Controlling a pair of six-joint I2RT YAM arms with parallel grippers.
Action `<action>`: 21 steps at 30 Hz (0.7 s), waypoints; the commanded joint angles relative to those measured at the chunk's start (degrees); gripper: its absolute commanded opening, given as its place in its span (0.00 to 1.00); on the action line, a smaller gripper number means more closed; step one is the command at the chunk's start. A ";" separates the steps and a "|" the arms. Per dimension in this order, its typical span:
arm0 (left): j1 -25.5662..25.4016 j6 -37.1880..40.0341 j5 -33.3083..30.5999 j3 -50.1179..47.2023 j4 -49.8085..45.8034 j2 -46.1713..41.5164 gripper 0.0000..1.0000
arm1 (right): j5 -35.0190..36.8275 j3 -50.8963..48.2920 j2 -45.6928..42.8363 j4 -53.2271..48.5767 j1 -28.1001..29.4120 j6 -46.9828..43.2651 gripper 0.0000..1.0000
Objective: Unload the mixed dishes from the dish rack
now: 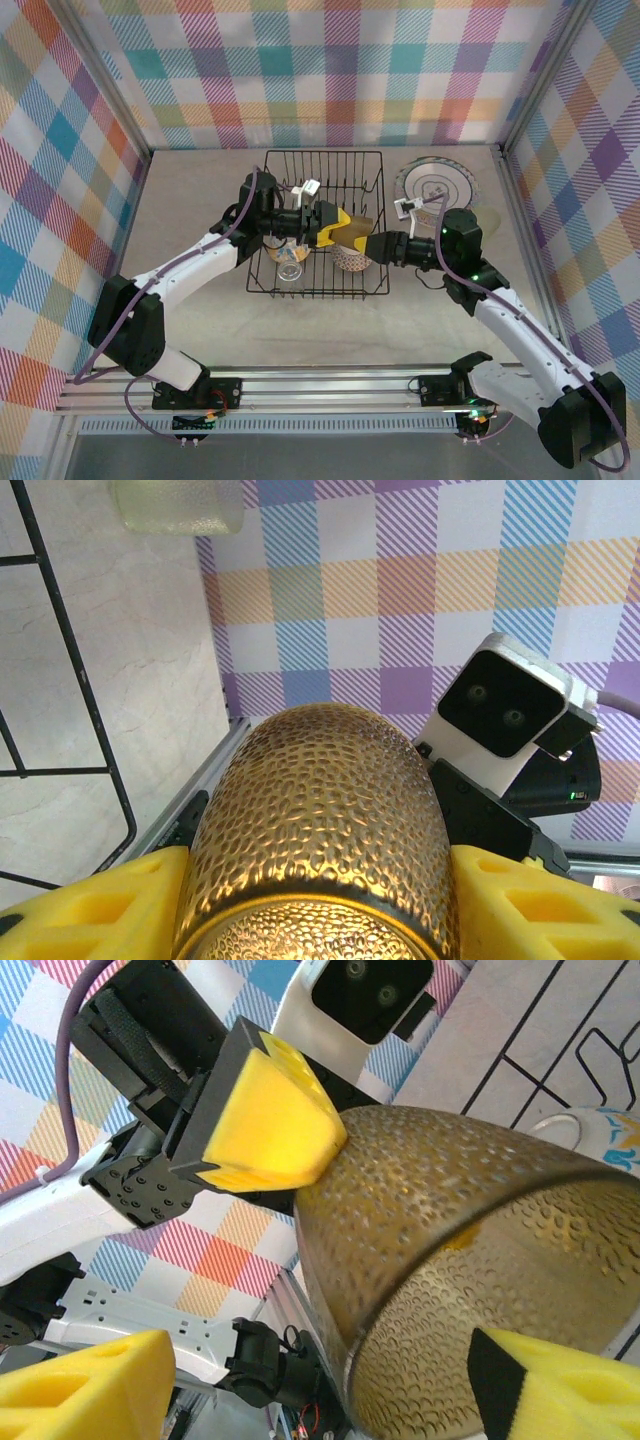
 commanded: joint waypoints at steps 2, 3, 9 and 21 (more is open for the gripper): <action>0.72 -1.17 2.31 -0.93 3.64 -0.46 0.59 | 0.90 1.44 -0.39 5.18 1.21 0.76 0.72; 0.75 -1.24 2.39 -1.10 3.75 -0.37 0.59 | 1.15 1.45 -0.33 5.35 1.44 0.81 0.71; 0.98 -2.60 2.40 -2.60 6.39 -0.11 0.59 | 2.57 1.54 0.12 6.62 2.90 1.29 0.61; 1.35 -3.89 1.91 -4.60 9.15 -0.34 0.59 | 4.51 1.04 1.02 8.32 4.23 2.38 0.41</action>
